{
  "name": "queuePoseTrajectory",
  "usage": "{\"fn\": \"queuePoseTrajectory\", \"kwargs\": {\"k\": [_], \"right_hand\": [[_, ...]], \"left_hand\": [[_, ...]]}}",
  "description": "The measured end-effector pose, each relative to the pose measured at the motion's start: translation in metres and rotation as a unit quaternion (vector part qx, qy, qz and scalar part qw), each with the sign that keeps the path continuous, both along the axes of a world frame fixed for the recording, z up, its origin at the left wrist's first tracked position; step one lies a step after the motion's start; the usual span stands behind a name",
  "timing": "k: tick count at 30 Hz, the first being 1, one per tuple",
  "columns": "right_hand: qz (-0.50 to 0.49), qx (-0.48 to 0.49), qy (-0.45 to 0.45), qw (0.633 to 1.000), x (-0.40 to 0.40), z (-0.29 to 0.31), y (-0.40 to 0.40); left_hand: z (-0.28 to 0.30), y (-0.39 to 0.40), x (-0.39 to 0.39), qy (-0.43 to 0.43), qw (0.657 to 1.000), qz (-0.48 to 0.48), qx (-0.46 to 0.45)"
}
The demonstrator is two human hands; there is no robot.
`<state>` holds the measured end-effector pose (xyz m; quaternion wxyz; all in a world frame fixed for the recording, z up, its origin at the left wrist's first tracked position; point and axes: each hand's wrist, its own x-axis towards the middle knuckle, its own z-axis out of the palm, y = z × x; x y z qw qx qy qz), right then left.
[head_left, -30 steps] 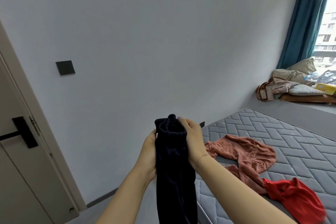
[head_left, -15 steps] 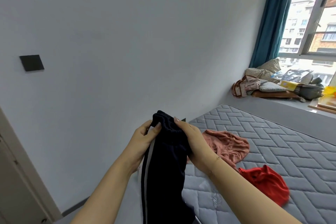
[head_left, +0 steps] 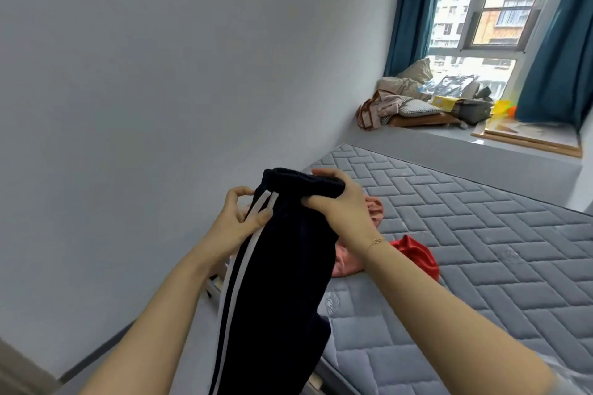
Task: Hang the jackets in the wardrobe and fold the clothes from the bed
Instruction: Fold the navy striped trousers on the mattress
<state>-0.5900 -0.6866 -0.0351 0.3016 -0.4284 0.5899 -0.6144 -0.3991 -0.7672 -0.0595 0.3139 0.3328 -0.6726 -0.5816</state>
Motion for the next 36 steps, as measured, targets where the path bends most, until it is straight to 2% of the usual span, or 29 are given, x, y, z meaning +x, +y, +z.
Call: {"fn": "queuePoseTrajectory", "kwargs": {"k": [4, 8, 14, 20, 22, 27, 30, 33, 36], "right_hand": [[-0.045, -0.020, -0.029, 0.998, -0.099, -0.004, 0.009], [-0.106, 0.002, -0.050, 0.993, -0.215, -0.029, 0.025], [-0.170, 0.048, -0.057, 0.983, -0.376, -0.081, 0.073], [-0.239, 0.054, -0.068, 0.967, -0.510, -0.129, 0.116], [-0.259, 0.056, -0.074, 0.962, -0.549, -0.147, 0.120], [-0.272, 0.078, -0.073, 0.956, -0.637, -0.204, 0.094], [-0.231, 0.143, -0.081, 0.959, -0.682, -0.260, 0.065], [-0.250, 0.232, -0.104, 0.934, -0.695, -0.343, 0.059], [-0.235, 0.275, -0.153, 0.920, -0.656, -0.436, 0.084]], "left_hand": [[-0.052, -0.003, -0.064, -0.098, 0.989, -0.095, 0.061], [-0.081, 0.003, -0.173, -0.168, 0.971, -0.153, 0.075], [-0.135, 0.035, -0.358, -0.205, 0.944, -0.240, 0.093], [-0.198, 0.063, -0.488, -0.260, 0.912, -0.295, 0.121], [-0.215, 0.062, -0.522, -0.262, 0.913, -0.282, 0.133], [-0.264, 0.037, -0.604, -0.231, 0.942, -0.199, 0.140], [-0.327, 0.014, -0.648, -0.240, 0.964, -0.088, 0.077], [-0.404, 0.009, -0.664, -0.322, 0.947, 0.017, -0.002], [-0.481, 0.041, -0.629, -0.375, 0.926, -0.022, 0.030]]}}
